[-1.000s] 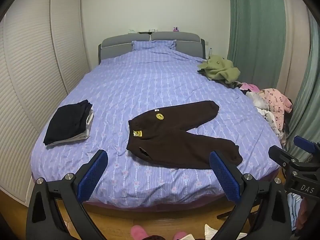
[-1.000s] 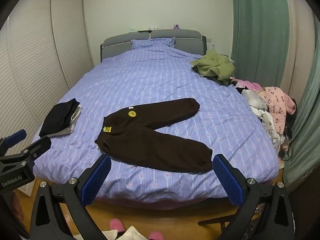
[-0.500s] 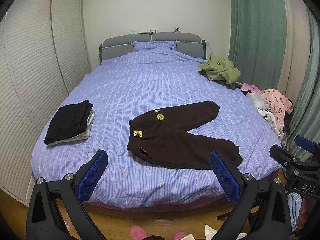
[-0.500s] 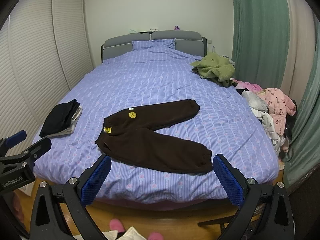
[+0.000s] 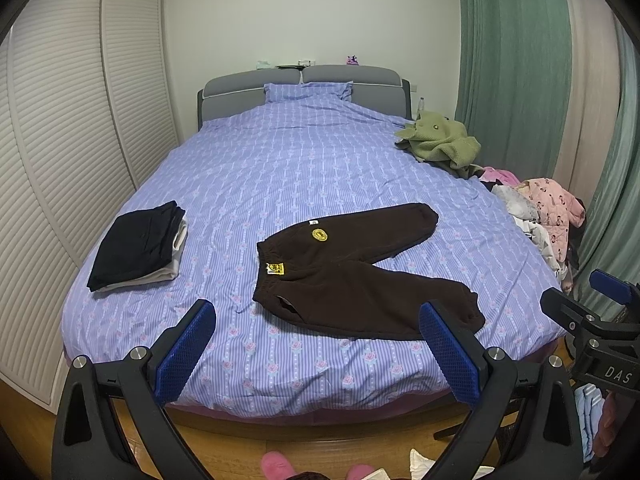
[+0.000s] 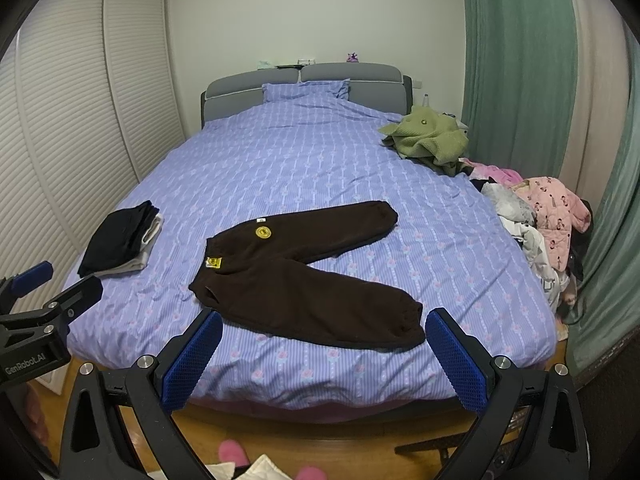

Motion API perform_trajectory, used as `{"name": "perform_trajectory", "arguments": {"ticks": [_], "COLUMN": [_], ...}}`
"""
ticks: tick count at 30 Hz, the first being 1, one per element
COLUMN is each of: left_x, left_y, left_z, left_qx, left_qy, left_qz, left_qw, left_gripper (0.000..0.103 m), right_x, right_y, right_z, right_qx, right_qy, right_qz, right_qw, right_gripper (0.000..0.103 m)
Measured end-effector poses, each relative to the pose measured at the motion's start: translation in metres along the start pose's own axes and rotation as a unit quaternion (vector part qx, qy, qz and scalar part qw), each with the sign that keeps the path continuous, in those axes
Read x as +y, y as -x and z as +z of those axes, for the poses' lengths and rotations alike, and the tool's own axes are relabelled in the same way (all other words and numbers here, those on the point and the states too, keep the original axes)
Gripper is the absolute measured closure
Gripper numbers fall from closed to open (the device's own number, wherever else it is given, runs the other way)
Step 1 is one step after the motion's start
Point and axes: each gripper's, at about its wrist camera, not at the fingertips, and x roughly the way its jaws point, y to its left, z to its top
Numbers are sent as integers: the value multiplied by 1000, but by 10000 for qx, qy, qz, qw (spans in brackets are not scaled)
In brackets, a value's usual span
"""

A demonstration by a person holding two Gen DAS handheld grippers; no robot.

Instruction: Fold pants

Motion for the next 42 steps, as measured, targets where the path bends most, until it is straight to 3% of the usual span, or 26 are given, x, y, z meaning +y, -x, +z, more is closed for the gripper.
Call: {"name": "perform_trajectory", "arguments": {"ticks": [33, 42], "left_x": [-3, -9], "left_y": [-10, -27], "left_z": [8, 9], "left_qx": [102, 239], "left_qy": [-27, -75], "left_qz": [-72, -71], "left_qw": [9999, 9997], "left_gripper": [0, 0], "right_x": [1, -4], "right_y": [0, -20], "right_z": [1, -1], "right_qx": [-5, 103], "right_qy": [5, -33], "right_qz": [7, 20], "right_qw": [10000, 9999], "right_gripper": [0, 0]}}
